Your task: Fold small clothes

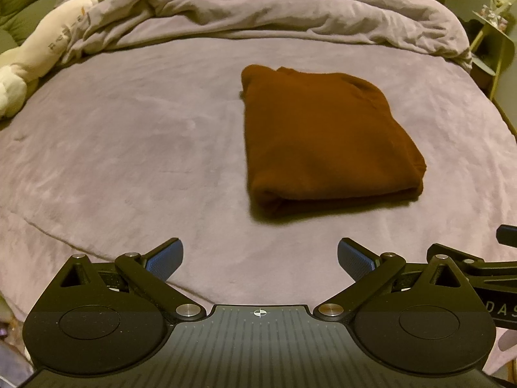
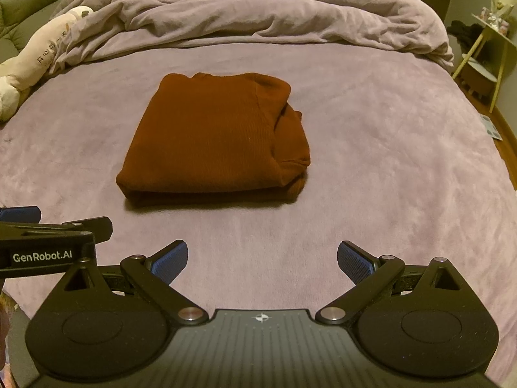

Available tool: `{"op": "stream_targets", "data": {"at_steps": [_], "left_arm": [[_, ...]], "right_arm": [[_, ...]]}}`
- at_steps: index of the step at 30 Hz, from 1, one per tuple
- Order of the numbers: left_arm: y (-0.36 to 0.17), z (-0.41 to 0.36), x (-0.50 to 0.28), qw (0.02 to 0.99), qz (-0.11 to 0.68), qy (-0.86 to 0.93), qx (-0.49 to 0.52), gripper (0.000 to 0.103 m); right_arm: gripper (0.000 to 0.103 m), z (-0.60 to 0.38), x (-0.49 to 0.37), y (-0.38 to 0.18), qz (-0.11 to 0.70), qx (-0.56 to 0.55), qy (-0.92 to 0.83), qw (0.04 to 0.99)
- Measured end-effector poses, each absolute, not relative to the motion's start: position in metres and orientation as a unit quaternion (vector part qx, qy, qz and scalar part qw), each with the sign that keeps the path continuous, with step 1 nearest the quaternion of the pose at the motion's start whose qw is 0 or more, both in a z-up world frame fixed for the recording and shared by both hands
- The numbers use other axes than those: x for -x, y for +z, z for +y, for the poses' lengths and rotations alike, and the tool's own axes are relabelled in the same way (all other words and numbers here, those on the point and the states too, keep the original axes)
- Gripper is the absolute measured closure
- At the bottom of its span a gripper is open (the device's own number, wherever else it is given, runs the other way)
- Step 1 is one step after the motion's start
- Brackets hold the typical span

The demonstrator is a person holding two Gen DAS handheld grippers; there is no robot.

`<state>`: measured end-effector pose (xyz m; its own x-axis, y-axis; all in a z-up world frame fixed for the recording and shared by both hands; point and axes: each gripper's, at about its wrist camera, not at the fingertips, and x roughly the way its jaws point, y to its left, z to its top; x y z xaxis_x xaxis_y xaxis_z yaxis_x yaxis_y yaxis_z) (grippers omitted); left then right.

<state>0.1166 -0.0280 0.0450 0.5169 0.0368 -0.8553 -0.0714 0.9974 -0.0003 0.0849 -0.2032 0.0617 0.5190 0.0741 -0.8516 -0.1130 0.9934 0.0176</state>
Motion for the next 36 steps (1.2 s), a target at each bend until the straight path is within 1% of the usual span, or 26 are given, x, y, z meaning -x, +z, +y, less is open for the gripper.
{"op": "stream_targets", "data": {"at_steps": [36], "left_arm": [[0.0488,-0.0285,-0.1146,0.872,0.488,0.028,0.024,0.000]], "right_arm": [[0.004,-0.2015,-0.0815,0.0684,0.477,0.025,0.052,0.877]]}}
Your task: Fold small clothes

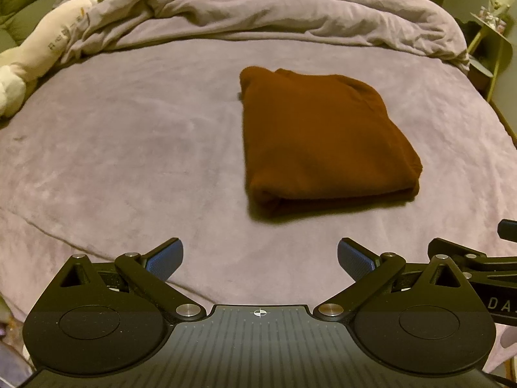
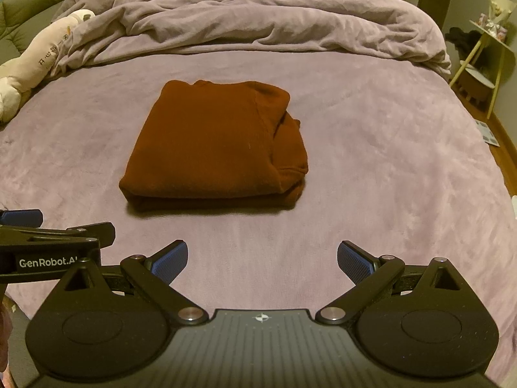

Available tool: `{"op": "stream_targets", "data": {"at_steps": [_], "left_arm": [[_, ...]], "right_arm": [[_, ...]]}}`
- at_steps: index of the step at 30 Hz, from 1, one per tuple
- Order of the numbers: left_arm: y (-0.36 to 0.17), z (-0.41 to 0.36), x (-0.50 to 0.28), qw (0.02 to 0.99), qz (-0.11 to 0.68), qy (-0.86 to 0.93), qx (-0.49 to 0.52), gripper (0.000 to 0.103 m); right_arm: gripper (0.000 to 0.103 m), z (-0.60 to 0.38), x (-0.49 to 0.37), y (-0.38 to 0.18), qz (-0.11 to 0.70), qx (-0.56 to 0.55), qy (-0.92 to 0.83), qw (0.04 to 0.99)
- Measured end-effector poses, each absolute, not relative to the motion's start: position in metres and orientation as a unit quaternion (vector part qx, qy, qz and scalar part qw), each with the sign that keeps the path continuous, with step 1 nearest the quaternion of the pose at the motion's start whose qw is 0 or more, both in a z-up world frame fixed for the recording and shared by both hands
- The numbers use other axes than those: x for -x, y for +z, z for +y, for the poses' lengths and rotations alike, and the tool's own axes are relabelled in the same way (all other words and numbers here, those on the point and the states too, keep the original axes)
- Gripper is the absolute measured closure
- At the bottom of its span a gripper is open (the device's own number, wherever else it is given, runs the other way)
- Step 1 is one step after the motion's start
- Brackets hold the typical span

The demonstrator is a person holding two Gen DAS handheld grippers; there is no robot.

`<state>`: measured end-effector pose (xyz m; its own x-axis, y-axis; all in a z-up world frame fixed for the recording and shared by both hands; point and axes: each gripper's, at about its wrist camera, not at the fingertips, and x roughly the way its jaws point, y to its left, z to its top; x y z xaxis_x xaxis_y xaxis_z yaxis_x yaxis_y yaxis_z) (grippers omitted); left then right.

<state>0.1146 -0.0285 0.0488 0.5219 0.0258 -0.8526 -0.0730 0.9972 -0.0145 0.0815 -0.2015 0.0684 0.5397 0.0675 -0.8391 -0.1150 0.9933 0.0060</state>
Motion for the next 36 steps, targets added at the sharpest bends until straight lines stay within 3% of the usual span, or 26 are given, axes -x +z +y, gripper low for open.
{"op": "stream_targets", "data": {"at_steps": [36], "left_arm": [[0.023,-0.025,-0.136,0.859,0.511,0.036,0.013,0.000]], "right_arm": [[0.004,-0.200,-0.102,0.045,0.510,0.019,0.040,0.859]]}}
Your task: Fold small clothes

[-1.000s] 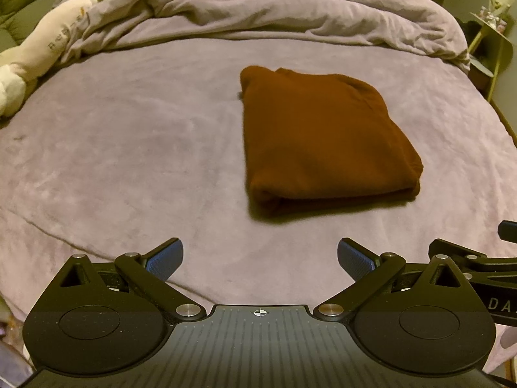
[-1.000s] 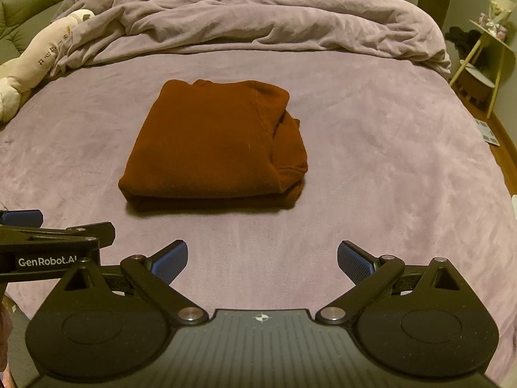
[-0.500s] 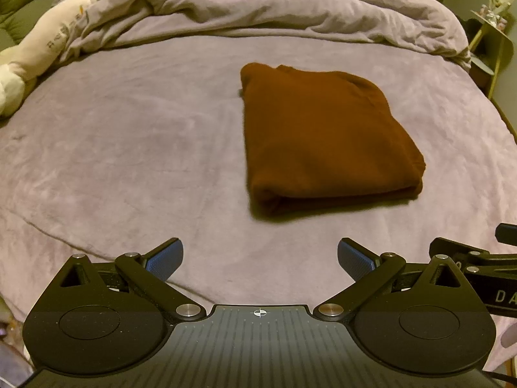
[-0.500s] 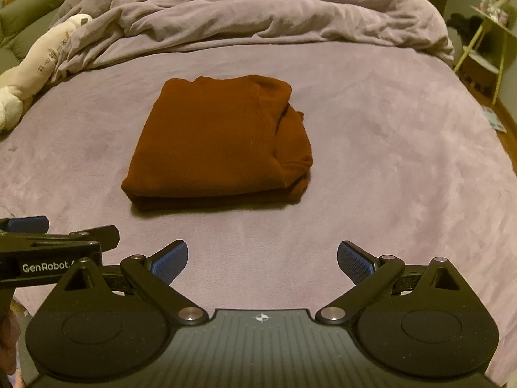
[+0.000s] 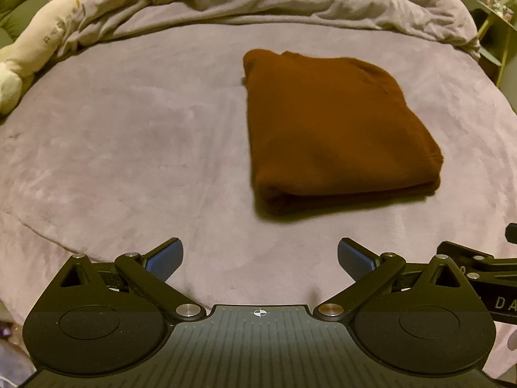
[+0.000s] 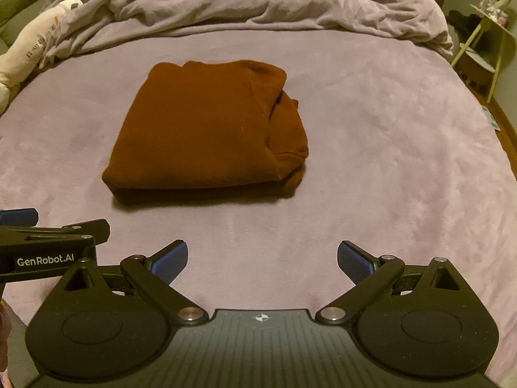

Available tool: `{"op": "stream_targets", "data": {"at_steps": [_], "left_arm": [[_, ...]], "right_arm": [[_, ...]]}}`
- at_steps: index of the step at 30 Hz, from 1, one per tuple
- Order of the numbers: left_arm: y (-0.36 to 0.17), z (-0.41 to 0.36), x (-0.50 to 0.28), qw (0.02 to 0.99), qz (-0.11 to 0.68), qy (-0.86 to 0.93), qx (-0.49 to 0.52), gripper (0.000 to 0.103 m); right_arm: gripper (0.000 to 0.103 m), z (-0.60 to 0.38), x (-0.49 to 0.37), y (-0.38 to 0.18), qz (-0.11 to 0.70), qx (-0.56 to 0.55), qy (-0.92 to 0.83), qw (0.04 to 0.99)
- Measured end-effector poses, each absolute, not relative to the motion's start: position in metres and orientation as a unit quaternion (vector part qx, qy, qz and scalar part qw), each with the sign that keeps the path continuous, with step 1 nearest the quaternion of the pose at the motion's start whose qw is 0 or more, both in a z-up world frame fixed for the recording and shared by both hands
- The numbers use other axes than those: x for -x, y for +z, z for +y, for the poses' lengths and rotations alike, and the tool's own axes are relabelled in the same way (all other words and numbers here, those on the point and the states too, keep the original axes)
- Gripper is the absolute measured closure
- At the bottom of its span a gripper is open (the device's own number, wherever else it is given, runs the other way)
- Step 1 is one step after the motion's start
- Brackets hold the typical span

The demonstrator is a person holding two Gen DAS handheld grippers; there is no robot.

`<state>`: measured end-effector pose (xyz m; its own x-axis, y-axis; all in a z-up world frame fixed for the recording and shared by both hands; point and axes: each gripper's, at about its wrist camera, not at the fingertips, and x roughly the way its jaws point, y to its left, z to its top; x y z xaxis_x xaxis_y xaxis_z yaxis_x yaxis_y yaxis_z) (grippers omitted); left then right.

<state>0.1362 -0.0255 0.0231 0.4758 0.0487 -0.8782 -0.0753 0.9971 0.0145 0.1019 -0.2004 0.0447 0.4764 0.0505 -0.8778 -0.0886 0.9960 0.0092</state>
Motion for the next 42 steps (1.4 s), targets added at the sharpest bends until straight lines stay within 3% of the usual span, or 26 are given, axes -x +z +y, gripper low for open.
{"op": "stream_targets", "data": {"at_steps": [17,42], "left_arm": [[0.005,-0.027,-0.157,0.852,0.523,0.029,0.012,0.000],[0.023,-0.032,-0.137,0.864,0.503,0.018,0.004,0.000]], "right_arm": [[0.004,-0.195,-0.130,0.025,0.523,0.031,0.035,0.851],[0.004,-0.198,-0.113,0.040,0.508,0.031,0.029,0.860]]}}
